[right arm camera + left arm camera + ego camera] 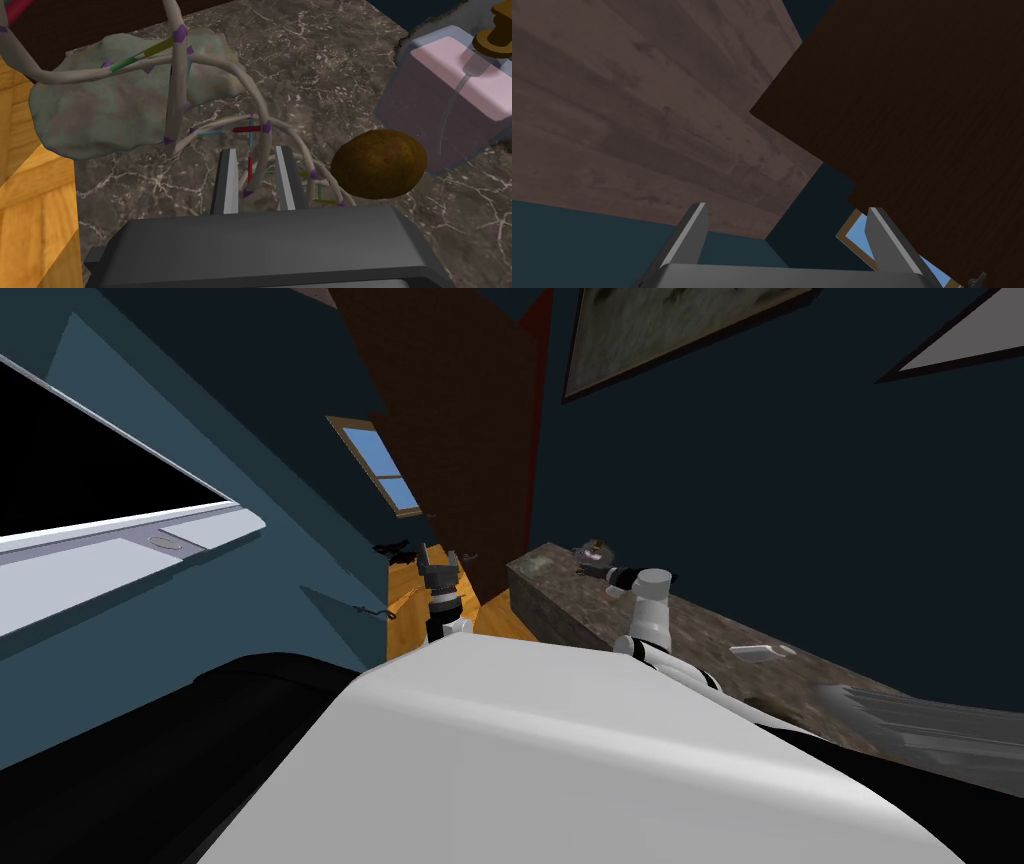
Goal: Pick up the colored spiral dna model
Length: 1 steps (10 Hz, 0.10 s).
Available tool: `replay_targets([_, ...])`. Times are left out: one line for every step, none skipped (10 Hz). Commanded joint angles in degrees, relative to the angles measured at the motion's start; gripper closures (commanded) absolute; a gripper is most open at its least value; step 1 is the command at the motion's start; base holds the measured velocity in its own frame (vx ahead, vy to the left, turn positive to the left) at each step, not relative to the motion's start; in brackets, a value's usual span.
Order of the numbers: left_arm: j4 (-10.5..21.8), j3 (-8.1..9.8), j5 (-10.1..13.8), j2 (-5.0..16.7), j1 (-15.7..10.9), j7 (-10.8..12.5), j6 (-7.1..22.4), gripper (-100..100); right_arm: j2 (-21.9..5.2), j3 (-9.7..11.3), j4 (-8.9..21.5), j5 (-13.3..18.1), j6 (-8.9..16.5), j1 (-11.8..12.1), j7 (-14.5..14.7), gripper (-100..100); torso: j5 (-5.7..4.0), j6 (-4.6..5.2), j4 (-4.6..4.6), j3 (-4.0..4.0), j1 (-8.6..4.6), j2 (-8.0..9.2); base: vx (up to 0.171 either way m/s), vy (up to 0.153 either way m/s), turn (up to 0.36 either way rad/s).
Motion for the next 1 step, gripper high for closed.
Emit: replay_targets([0.00,0.00,0.00,0.00,0.00,0.00,0.00,0,0.00,0.00,0.00,0.00,0.00,0.00,0.00,0,0.00,0.00,0.00,0.00,0.00,0.00,-0.007,-0.010,-0.007])
